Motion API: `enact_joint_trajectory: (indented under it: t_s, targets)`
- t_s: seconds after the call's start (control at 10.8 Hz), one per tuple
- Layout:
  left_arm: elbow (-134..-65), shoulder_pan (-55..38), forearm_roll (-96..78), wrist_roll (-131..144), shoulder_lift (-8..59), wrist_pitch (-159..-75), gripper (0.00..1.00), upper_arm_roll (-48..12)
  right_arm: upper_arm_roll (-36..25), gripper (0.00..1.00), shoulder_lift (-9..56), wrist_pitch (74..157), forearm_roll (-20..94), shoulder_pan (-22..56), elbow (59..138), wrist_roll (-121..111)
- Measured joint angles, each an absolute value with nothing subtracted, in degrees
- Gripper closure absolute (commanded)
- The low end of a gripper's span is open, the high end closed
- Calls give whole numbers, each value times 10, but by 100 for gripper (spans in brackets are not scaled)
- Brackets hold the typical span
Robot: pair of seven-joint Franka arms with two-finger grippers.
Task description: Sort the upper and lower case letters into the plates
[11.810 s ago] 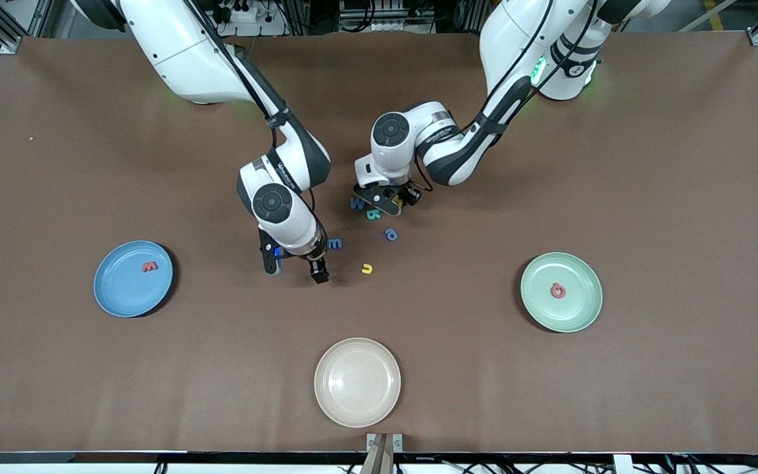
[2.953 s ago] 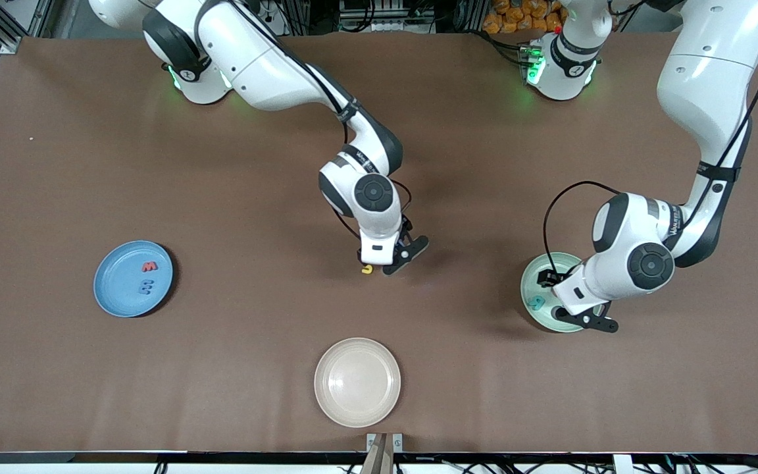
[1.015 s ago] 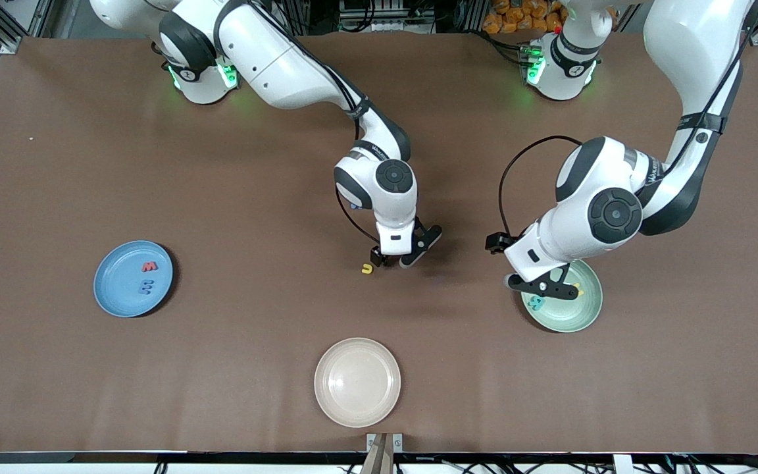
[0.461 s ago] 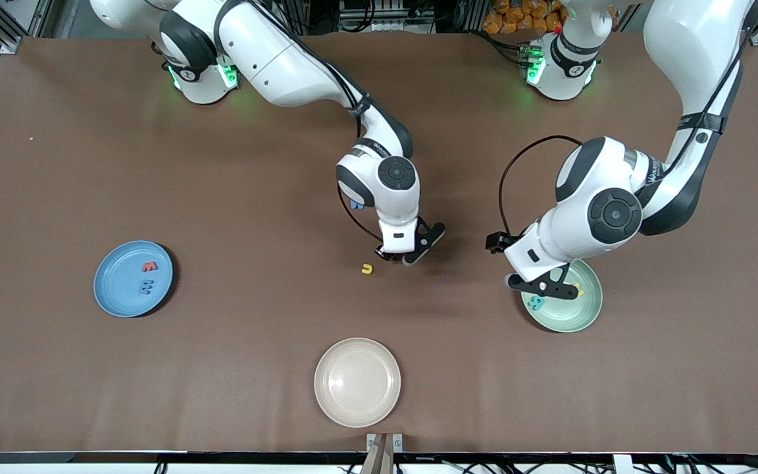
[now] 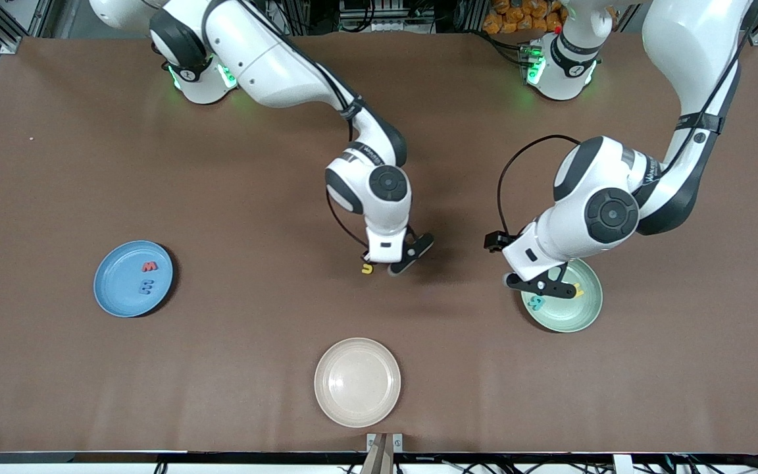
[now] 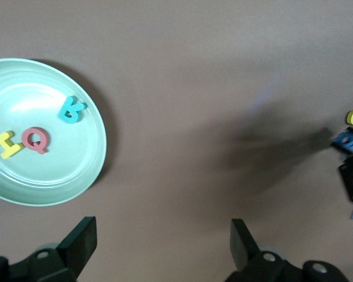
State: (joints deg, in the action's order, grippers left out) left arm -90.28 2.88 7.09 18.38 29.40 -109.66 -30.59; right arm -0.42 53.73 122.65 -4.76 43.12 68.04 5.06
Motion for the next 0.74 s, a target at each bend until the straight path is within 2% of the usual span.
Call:
enact_joint_trajectory:
  t_s: [0.28, 0.46, 0.74]
  targets:
    - [-904, -42, 71, 278, 300, -1097, 0, -308, -15, 100, 499, 1112, -49, 352, 679, 57]
    - [-898, -108, 71, 310, 315, -1114, 0, -308, -78, 100, 494, 1050, -49, 327, 680, 63]
    - [-892, -184, 71, 370, 356, -1197, 0, -306, -169, 100, 492, 987, -49, 328, 681, 71]
